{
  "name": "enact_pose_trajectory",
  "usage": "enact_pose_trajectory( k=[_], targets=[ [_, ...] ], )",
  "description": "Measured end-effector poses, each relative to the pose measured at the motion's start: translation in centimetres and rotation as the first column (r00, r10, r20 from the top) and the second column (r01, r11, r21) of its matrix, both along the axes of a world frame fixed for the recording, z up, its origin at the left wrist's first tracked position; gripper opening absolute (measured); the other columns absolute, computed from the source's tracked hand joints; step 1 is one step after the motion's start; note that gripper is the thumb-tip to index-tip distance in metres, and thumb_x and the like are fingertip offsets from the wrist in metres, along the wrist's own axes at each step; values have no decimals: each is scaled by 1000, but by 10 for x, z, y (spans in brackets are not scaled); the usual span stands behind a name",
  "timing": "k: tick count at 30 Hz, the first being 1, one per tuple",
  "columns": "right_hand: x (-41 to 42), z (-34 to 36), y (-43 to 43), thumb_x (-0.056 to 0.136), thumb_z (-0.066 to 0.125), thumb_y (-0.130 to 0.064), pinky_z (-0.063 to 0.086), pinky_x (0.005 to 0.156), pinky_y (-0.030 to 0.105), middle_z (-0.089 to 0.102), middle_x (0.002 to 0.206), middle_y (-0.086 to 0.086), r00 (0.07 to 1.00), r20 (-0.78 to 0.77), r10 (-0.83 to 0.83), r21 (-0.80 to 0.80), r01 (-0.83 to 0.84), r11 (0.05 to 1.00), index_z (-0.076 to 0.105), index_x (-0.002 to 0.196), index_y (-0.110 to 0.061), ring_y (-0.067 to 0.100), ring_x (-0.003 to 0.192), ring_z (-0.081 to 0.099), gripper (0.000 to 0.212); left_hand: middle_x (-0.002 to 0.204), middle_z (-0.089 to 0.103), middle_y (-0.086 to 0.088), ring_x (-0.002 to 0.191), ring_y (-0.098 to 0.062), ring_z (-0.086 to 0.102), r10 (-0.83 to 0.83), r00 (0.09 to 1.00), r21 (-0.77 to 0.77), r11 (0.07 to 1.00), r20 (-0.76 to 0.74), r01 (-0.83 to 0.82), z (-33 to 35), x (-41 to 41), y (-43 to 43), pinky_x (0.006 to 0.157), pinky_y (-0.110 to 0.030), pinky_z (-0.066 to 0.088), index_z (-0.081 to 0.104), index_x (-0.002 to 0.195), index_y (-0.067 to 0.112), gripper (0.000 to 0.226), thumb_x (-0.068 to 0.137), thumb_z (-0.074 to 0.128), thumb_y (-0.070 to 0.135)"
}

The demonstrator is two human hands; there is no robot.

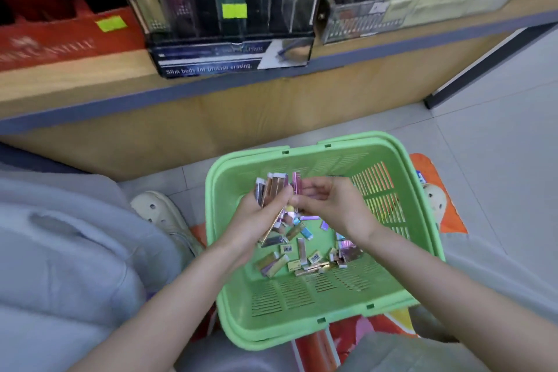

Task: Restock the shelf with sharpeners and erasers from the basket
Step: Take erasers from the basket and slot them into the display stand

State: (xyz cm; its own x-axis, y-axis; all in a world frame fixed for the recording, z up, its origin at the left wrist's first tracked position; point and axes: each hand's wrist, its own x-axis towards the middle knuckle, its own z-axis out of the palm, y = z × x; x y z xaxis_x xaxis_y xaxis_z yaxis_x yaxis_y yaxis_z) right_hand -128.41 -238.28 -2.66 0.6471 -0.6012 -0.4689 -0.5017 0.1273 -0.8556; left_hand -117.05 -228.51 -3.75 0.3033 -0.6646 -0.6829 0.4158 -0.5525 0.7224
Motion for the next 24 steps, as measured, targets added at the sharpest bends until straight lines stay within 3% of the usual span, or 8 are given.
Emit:
enact_pose_trajectory(
  k=[2, 6, 10, 14, 18, 22, 24],
  targets=[
    [6, 16, 2, 79, 72, -9, 53, 69, 15, 71, 75, -8, 999, 38, 9, 11, -10, 1000, 68, 86, -25, 4, 69, 67, 18, 81, 70, 5, 71, -10, 61, 21, 1000, -50, 999, -1, -21, 13, 8, 0, 63, -24, 47, 66, 97, 21, 22, 84, 63, 39],
    [17, 49, 6, 87, 64, -12, 53, 68, 18, 70, 83, 11, 996, 88, 22, -66, -16, 998, 69, 95, -15, 9, 70, 62, 10, 66, 64, 12, 58, -5, 57, 85, 996, -161, 983, 1, -84, 41, 20, -2, 55, -20, 44, 64, 91, 19, 12, 88, 63, 30],
    [28, 78, 2, 96, 52, -15, 53, 62, 20, 60, 77, -3, 990, 137, -38, -220, 68, 973, 64, 105, -16, 5, 66, 61, 15, 68, 58, 7, 51, -4, 55, 112, 991, -240, 967, 78, -91, 71, 33, 0, 49, -19, 46, 59, 94, 19, 12, 88, 65, 28],
    [49, 110, -14, 92, 59, -21, 44, 63, 24, 60, 73, -16, 986, 166, 31, -502, 57, 863, 60, 97, -35, 6, 66, 57, 16, 77, 59, 4, 53, -3, 55, 127, 985, -304, 949, 116, -87, 97, 51, 6, 50, -19, 46, 59, 103, 17, 21, 87, 65, 30],
    [86, 144, -27, 83, 71, -24, 51, 69, 42, 66, 80, -4, 967, 256, 5, -599, 154, 785, 56, 90, -32, 23, 73, 63, 18, 65, 58, 12, 54, -6, 53, 141, 974, -372, 926, 175, -67, 117, 75, 7, 49, -19, 44, 58, 95, 20, 16, 85, 66, 31],
    [129, 165, -36, 91, 61, -16, 56, 68, 32, 65, 79, 0, 946, 324, 4, -629, 212, 748, 58, 91, -20, 9, 68, 63, 6, 65, 58, 12, 52, -5, 52, 178, 957, -411, 909, 228, -71, 132, 106, 4, 48, -18, 43, 58, 94, 20, 16, 86, 66, 31],
    [150, 167, -38, 92, 60, -16, 56, 74, 33, 66, 84, 4, 949, 315, -15, -658, 230, 717, 57, 96, -19, 10, 73, 65, 6, 68, 58, 11, 52, -4, 53, 191, 941, -419, 906, 280, -60, 137, 121, 4, 47, -18, 42, 57, 97, 21, 18, 86, 66, 33]
  ],
)
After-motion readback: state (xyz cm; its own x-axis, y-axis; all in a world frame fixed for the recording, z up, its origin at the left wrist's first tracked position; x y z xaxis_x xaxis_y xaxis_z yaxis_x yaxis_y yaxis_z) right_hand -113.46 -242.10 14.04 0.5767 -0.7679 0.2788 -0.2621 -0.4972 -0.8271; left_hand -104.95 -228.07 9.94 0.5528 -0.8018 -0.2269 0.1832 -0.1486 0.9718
